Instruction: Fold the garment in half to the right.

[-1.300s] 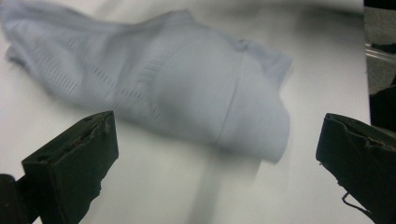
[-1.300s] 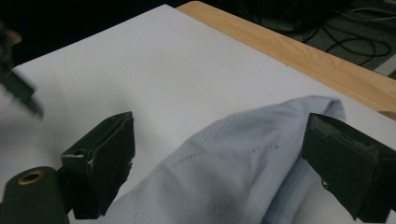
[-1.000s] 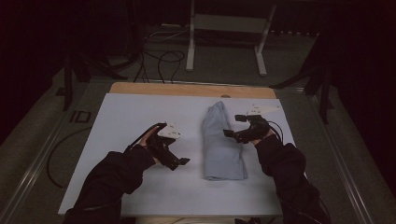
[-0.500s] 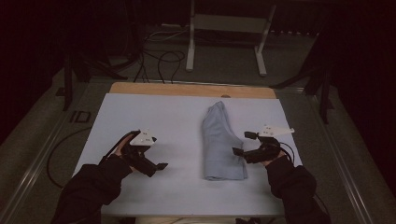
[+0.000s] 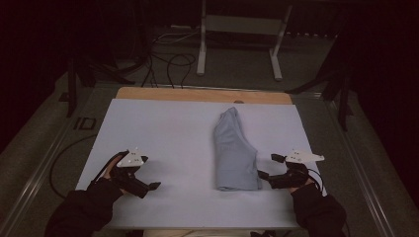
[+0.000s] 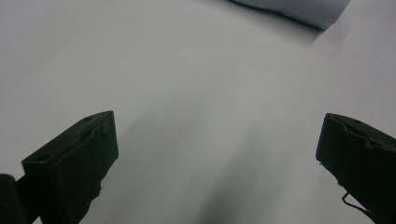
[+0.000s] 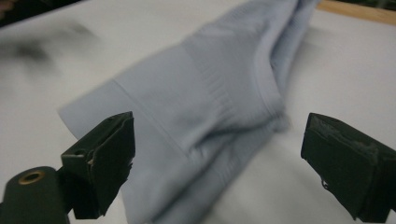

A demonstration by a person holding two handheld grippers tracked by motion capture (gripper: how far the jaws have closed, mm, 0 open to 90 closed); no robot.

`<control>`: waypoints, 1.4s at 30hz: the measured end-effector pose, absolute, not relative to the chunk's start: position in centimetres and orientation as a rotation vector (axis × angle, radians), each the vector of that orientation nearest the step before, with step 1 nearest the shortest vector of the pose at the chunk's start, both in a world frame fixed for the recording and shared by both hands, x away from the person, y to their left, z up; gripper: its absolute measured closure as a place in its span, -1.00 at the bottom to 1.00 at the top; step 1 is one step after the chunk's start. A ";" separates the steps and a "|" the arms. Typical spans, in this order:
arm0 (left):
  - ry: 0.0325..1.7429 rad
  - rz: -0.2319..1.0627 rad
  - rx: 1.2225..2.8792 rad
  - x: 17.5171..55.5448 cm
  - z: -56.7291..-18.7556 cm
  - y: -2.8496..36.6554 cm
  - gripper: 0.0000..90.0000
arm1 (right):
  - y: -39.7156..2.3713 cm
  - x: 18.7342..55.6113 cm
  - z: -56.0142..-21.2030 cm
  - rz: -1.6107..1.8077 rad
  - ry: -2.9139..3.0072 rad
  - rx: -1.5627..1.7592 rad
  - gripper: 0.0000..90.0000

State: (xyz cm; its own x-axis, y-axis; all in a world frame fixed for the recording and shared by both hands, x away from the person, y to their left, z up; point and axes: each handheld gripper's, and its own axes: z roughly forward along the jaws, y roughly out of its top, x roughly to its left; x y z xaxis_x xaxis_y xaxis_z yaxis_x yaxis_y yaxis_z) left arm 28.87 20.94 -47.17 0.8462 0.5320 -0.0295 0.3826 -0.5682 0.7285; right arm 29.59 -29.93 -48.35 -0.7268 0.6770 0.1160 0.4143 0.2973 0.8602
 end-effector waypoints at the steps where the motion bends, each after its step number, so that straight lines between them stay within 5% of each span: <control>1: 0.681 0.249 2.228 28.6 -47.6 21.5 -1.00 | -30.0 29.4 -48.5 1.384 2.298 1.002 -0.78; 19: 0.881 0.331 2.161 26.6 -50.2 26.5 -1.00 | -30.4 26.4 -51.0 1.298 2.291 1.060 -0.78; 42: 0.914 0.375 2.128 26.2 -50.1 26.3 -1.00 | -29.8 27.0 -51.6 1.302 2.308 1.050 -0.78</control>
State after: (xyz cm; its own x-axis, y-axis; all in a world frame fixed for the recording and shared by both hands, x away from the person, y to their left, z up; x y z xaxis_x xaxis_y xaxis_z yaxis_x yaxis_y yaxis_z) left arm 26.25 26.32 -50.11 0.6983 0.7151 -0.0317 0.4868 -0.4419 0.7535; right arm 26.96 -29.81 -51.62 -0.6921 0.7152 0.0971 0.4532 0.3259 0.8297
